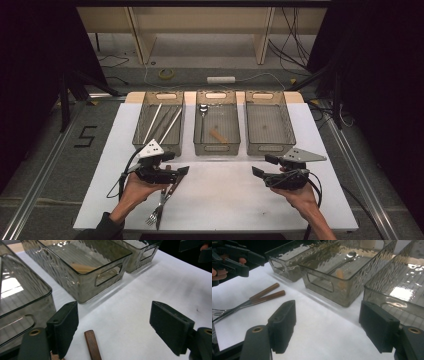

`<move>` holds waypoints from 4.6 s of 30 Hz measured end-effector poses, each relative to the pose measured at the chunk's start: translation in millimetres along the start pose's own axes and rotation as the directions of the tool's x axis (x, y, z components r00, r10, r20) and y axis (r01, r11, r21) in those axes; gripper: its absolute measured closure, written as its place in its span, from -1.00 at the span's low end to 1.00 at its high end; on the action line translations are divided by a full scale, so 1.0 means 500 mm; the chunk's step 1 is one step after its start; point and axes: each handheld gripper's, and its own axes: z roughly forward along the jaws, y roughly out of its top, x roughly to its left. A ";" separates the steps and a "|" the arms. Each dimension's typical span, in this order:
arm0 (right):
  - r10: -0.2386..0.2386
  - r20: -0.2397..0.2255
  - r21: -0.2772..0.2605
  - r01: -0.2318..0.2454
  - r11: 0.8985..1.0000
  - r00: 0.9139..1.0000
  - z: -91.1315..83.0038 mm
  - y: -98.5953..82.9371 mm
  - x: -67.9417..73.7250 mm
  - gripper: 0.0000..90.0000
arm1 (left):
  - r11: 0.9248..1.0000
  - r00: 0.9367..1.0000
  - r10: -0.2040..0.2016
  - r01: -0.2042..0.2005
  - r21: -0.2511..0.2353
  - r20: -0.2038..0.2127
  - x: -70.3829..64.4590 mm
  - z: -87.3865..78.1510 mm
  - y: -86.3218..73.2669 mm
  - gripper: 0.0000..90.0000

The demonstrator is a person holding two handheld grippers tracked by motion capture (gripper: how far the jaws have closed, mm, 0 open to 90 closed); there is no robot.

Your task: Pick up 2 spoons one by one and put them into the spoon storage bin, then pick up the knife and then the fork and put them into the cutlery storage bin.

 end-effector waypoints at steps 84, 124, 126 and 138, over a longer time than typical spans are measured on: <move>-0.048 -0.014 0.056 0.048 0.997 0.999 -0.021 -0.031 0.038 -0.38 | 0.824 0.981 0.172 -0.093 0.559 -0.090 0.074 0.061 -0.042 0.97; -0.059 -0.021 0.067 0.060 0.996 0.998 -0.019 -0.029 0.043 -0.38 | 0.780 0.990 0.103 -0.017 0.625 -0.101 0.037 -0.021 -0.082 0.92; -0.060 -0.022 0.070 0.061 0.996 0.998 -0.018 -0.030 0.043 -0.38 | 0.788 0.990 0.106 -0.029 0.615 -0.089 0.034 -0.026 -0.074 0.85; -0.057 -0.023 0.066 0.059 0.996 0.998 -0.019 -0.029 0.043 -0.38 | 0.790 0.984 0.176 -0.141 0.597 -0.001 -0.009 -0.070 -0.054 -0.18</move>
